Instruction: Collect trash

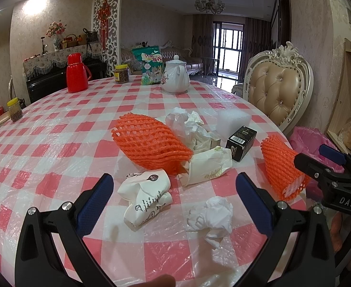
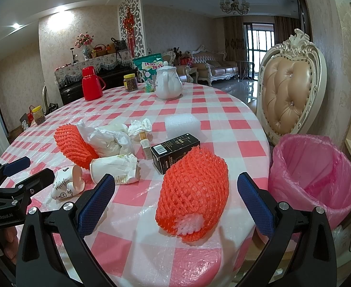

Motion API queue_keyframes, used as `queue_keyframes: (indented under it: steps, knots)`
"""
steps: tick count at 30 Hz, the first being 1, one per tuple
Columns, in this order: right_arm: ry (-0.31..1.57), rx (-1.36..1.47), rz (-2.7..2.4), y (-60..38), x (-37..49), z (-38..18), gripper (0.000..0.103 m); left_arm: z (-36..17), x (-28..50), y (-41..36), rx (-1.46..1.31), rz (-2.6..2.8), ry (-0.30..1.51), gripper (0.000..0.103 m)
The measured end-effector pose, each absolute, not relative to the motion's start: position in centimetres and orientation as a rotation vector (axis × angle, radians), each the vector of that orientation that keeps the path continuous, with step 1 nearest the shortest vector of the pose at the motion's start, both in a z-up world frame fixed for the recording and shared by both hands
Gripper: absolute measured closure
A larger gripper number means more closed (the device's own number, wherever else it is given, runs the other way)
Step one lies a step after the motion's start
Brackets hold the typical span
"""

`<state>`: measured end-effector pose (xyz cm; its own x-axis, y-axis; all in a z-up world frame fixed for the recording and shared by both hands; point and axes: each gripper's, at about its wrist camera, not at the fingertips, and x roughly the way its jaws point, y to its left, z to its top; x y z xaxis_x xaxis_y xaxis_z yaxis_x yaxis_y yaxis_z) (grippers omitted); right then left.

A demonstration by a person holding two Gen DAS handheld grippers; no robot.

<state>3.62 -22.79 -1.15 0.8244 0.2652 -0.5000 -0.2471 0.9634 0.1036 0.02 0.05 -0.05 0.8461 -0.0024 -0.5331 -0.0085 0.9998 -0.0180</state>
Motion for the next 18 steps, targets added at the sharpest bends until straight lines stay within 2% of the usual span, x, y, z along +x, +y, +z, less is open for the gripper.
queue_keyframes:
  steps: [6, 18]
  knots:
    - [0.555, 0.041, 0.269, -22.9, 3.9, -1.6, 0.007, -0.7, -0.4, 0.5, -0.026, 0.010, 0.570, 0.004]
    - [0.709, 0.045, 0.237, -22.8, 7.6, -4.1, 0.007, -0.7, 2.1, 2.0, -0.089, 0.044, 0.627, 0.004]
